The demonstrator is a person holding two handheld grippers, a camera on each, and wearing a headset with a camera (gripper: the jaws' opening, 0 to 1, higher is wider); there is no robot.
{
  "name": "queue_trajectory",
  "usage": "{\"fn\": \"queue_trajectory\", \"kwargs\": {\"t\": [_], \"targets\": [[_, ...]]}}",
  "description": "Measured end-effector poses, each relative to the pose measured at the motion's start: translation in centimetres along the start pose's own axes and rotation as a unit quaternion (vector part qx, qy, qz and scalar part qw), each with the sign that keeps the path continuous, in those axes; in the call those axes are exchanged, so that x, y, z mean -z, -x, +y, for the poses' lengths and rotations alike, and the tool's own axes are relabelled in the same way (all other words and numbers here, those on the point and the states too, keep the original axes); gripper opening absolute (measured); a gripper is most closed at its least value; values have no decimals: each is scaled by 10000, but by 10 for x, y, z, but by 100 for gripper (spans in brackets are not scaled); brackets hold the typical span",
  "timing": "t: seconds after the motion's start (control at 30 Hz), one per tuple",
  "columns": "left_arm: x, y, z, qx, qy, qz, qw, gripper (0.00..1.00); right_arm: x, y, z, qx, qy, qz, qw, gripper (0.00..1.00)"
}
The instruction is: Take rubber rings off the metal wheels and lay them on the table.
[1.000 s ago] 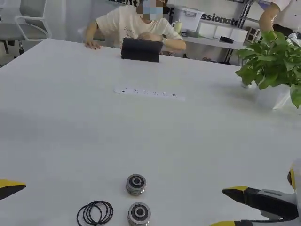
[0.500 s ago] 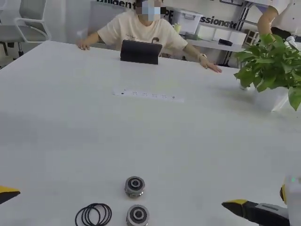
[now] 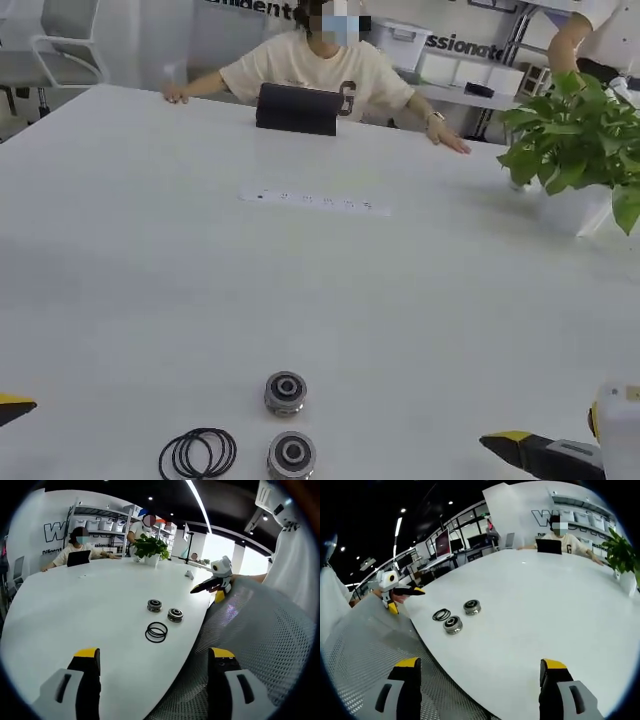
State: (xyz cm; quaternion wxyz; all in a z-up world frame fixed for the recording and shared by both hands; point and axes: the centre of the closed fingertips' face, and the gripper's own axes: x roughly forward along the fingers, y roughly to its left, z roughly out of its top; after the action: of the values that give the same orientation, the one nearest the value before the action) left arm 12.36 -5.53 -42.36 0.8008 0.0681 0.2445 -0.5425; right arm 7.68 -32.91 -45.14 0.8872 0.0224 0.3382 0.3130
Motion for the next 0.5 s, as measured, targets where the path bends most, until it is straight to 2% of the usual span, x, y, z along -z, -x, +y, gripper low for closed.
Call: {"fn": "queue_trajectory", "kwargs": {"t": [0.23, 0.5], "targets": [[1, 0, 5, -120, 113, -13, 9999, 97, 2, -1, 2, -39, 15, 62, 10000, 99], [3, 0, 6, -130, 217, -14, 9997, 99, 3, -1, 3, -41, -18, 78, 10000, 98]]}}
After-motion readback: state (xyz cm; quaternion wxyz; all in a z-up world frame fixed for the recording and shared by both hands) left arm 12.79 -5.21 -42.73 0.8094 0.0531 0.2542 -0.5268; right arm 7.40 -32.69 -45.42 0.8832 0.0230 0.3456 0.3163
